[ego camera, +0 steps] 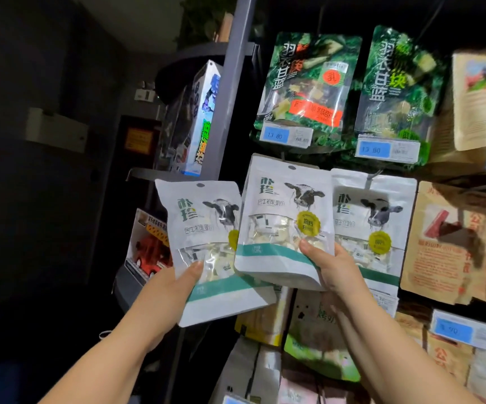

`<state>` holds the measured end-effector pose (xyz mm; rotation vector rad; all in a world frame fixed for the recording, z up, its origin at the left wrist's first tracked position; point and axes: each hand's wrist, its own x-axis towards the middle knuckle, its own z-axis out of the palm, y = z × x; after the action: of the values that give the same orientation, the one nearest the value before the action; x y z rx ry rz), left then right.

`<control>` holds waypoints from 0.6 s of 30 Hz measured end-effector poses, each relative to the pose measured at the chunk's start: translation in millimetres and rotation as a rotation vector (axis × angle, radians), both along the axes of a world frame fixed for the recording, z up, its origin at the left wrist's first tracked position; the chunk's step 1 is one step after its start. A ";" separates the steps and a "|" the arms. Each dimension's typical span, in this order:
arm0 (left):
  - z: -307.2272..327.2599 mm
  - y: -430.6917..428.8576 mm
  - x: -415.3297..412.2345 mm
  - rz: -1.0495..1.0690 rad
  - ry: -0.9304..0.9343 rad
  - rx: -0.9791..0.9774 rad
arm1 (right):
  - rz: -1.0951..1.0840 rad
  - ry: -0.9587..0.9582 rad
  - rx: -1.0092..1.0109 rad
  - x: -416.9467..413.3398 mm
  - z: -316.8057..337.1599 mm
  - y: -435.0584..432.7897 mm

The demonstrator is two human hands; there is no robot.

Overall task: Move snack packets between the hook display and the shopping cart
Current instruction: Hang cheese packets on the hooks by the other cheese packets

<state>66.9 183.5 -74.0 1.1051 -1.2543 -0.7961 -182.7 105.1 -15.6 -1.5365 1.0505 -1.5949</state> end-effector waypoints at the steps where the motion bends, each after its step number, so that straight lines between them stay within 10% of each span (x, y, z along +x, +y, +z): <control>1: -1.8 0.0 3.3 -0.003 -0.005 0.004 | -0.005 -0.005 -0.016 -0.9 2.0 -4.1; 18: -7.9 4.1 34.5 0.036 0.018 -0.019 | 0.028 -0.056 -0.001 16.6 22.8 -36.1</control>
<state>101.4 187.5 -82.0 1.1001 -1.2217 -0.7638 -166.1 69.0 7.2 -1.4927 0.9935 -1.6099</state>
